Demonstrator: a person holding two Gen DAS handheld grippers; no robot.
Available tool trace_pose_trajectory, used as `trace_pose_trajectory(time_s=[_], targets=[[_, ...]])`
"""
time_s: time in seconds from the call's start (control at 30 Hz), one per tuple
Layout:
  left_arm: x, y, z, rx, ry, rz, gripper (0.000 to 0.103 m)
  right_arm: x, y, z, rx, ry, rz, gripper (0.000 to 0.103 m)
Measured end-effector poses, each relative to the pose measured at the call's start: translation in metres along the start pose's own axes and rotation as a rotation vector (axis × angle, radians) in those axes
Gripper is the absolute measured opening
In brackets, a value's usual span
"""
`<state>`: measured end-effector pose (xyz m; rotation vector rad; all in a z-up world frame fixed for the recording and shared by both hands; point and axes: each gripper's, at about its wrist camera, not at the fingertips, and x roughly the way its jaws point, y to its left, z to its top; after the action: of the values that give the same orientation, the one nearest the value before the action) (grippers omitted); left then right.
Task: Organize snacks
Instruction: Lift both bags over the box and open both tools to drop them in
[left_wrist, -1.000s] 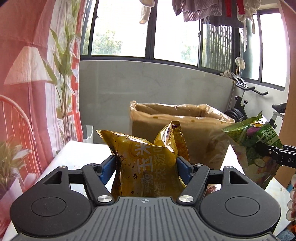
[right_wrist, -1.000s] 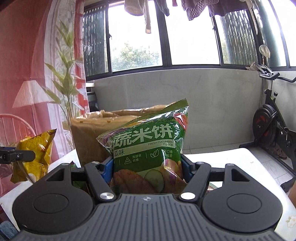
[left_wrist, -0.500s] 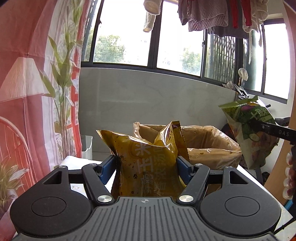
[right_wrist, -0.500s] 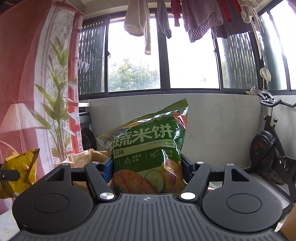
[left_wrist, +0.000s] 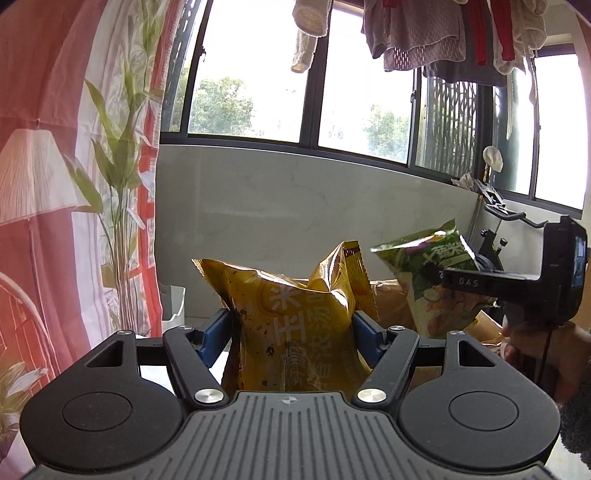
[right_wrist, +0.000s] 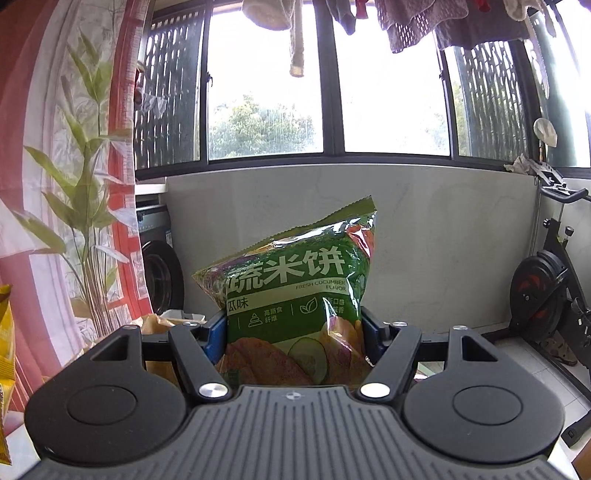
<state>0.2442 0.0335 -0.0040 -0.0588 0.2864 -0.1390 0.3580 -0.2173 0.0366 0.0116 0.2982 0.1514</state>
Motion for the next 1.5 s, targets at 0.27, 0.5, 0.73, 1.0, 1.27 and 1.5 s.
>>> trace_pose_trajectory(time_s=[0.27, 0.5, 0.73, 1.0, 1.27, 1.5], targets=[[0.011, -0.001, 0.008, 0.022, 0.018, 0.011, 0.073, 0.016, -0.001, -0.015, -0.006, 0.154, -0.023, 0.073], [0.031, -0.007, 0.018, 0.043, 0.048, 0.031, 0.073, 0.005, -0.009, -0.014, 0.063, 0.172, -0.039, 0.084], [0.047, -0.021, 0.029, 0.072, 0.066, 0.024, 0.073, -0.026, -0.033, -0.023, 0.179, 0.142, -0.034, 0.084], [0.095, -0.049, 0.043, 0.101, 0.088, 0.013, 0.074, -0.07, -0.047, -0.035, 0.223, 0.093, -0.059, 0.084], [0.136, -0.069, 0.04, 0.114, 0.131, 0.03, 0.09, -0.094, -0.056, -0.044, 0.228, 0.083, -0.084, 0.084], [0.123, -0.046, 0.029, 0.045, 0.168, 0.029, 0.091, -0.104, -0.053, -0.061, 0.241, 0.099, -0.055, 0.084]])
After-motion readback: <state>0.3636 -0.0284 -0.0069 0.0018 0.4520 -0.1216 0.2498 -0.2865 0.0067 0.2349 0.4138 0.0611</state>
